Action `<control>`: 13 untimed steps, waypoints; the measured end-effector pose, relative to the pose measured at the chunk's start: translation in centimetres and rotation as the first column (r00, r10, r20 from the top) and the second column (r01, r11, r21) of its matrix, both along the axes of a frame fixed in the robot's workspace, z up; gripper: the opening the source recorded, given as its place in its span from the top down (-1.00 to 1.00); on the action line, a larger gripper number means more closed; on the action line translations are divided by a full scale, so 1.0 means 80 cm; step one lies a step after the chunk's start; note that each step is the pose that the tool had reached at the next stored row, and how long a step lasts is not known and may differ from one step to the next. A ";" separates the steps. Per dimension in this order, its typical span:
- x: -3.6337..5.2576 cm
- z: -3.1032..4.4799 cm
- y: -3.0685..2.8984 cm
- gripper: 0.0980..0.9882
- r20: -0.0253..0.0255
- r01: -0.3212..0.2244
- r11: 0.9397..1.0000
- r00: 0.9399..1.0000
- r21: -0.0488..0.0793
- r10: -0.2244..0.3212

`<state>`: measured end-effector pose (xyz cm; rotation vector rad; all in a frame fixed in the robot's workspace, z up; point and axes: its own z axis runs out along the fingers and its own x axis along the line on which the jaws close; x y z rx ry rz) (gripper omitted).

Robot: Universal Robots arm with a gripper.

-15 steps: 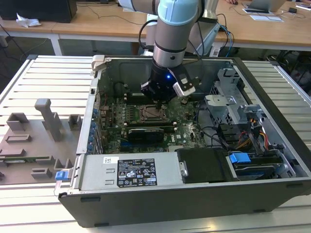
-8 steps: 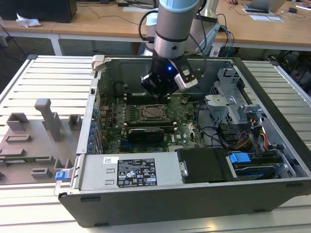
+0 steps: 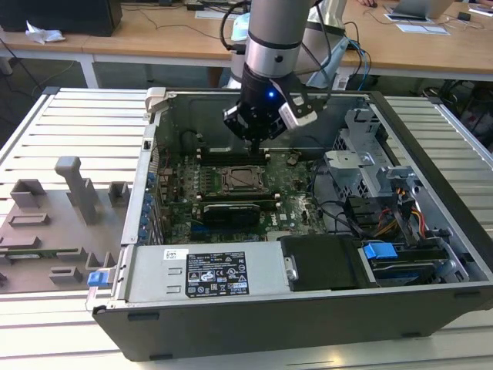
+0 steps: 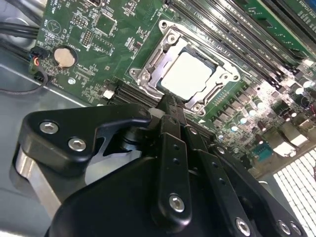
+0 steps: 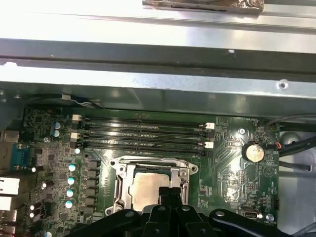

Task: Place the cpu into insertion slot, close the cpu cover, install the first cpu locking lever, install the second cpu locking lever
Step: 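Install the first cpu locking lever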

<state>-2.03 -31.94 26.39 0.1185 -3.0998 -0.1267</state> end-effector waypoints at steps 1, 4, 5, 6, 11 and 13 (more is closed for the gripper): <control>0.000 0.0016 0.0000 0.98 0.000 0.000 1.000 1.000 0.000 0.000; 0.000 0.0128 0.0000 0.98 0.000 0.000 1.000 1.000 -0.002 0.000; 0.000 0.0152 0.0000 0.98 0.000 0.000 1.000 1.000 -0.002 0.000; 0.000 0.0169 0.0000 0.98 0.000 0.000 1.000 1.000 -0.002 0.000; 0.000 0.0373 0.0000 0.98 0.000 0.000 1.000 1.000 -0.004 0.000; 0.000 0.0385 0.0000 0.98 0.000 0.000 1.000 1.000 -0.004 0.000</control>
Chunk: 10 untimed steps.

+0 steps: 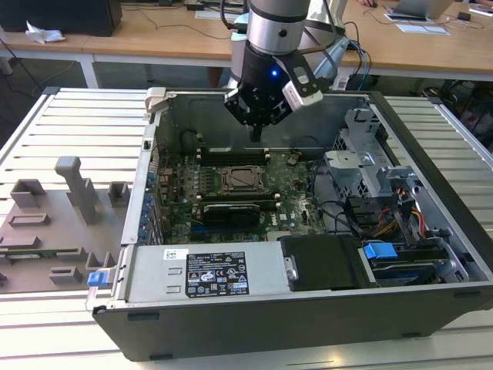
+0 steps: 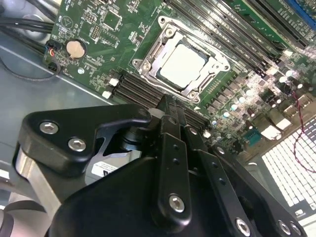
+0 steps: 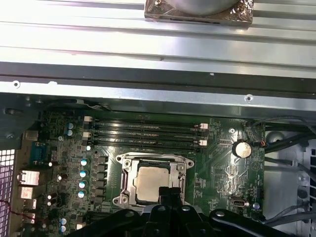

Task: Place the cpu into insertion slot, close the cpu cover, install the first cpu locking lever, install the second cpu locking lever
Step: 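Install the first cpu locking lever, then install the second cpu locking lever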

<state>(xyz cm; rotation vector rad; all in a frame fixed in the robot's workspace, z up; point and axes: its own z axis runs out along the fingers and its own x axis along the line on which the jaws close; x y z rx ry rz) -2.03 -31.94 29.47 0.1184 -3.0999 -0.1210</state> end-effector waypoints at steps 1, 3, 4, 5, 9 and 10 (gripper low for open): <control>0.000 0.0000 0.0000 0.98 0.000 0.000 1.000 1.000 0.000 0.000; 0.000 0.0002 0.0000 0.98 0.000 0.000 1.000 1.000 0.000 0.000; 0.000 0.0002 0.0000 0.98 0.000 0.000 1.000 1.000 0.000 0.000; 0.000 0.0002 0.0000 0.98 0.000 0.000 1.000 1.000 0.000 0.000; 0.000 0.0004 0.0000 0.98 0.000 0.000 1.000 1.000 0.000 0.000; 0.000 0.0004 0.0000 0.98 0.000 0.000 1.000 1.000 0.000 0.000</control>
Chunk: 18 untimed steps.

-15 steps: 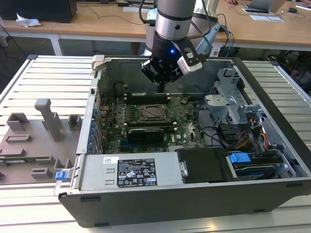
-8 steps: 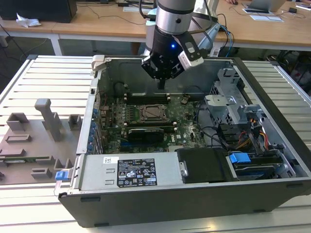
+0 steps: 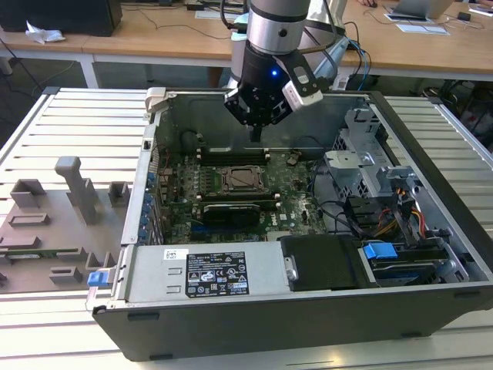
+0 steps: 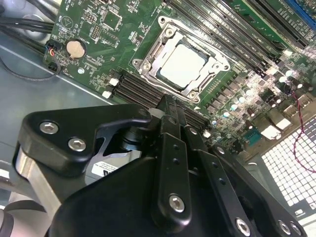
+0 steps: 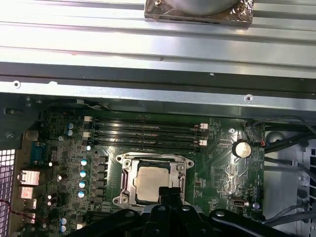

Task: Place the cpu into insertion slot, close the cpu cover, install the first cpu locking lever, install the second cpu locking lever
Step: 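Install the second cpu locking lever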

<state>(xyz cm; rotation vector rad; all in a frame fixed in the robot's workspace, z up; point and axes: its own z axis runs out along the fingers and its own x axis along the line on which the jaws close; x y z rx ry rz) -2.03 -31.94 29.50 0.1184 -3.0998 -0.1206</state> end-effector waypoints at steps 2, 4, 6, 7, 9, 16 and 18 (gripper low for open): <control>0.000 0.0000 -0.0019 0.98 0.000 0.000 1.000 1.000 0.000 0.000; 0.000 -0.0003 -0.0066 0.98 0.000 0.000 1.000 1.000 0.000 0.000; 0.000 -0.0008 -0.0139 0.98 0.000 0.000 1.000 1.000 0.000 0.000; 0.000 -0.0009 -0.0162 0.98 0.000 0.000 1.000 1.000 0.000 0.000; 0.000 -0.0010 -0.0206 0.98 0.000 0.000 1.000 1.000 0.000 0.000; 0.000 -0.0026 -0.0473 0.98 0.000 0.000 1.000 1.000 0.000 0.000; 0.000 -0.0060 -0.0496 0.98 0.000 0.000 1.000 1.000 0.000 0.000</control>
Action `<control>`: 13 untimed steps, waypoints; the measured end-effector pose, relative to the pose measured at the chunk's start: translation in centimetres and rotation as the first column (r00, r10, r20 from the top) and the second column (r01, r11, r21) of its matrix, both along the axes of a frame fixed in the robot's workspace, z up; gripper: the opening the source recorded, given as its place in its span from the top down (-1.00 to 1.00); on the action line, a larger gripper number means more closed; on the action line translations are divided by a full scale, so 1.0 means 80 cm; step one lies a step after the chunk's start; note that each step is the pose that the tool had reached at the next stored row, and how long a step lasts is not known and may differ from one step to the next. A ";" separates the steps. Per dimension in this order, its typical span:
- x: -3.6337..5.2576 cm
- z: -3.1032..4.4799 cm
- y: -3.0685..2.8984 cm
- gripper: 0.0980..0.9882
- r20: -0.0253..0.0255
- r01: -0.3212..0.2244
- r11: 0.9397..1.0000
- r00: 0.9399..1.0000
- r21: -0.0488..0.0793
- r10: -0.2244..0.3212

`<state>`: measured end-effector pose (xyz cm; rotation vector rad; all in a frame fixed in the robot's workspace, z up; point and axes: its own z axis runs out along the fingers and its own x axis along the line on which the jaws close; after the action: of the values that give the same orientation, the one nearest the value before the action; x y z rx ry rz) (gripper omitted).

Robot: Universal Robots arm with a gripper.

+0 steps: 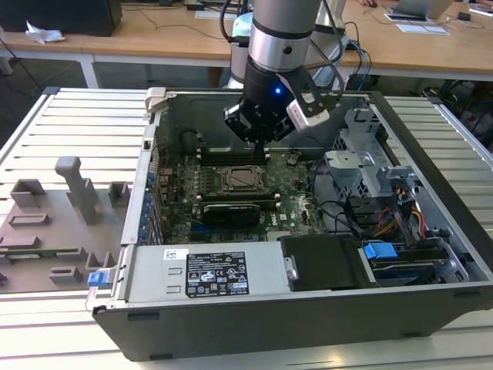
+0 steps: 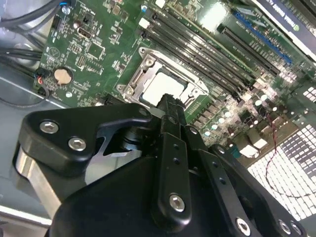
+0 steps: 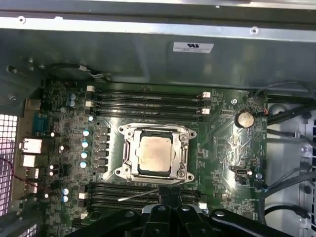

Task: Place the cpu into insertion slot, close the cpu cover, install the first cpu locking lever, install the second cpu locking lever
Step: 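Install the second cpu locking lever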

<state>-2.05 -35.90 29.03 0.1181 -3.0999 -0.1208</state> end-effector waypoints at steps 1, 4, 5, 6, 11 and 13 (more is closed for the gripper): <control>0.000 -0.0022 -0.0005 0.98 0.000 0.000 1.000 1.000 0.000 0.000; 0.000 -0.0071 -0.0022 0.98 0.000 0.000 1.000 1.000 0.000 0.000; 0.000 -0.0084 -0.0032 0.98 0.000 0.000 1.000 1.000 0.000 0.000; 0.000 -0.0092 -0.0040 0.98 0.000 0.000 1.000 1.000 0.000 0.000; 0.000 -0.0161 -0.0088 0.98 0.000 0.000 1.000 1.000 0.001 0.000; 0.000 -0.0193 -0.0115 0.98 0.000 0.000 1.000 1.000 0.003 0.000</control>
<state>-2.05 -36.82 27.48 0.1183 -3.0995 -0.1254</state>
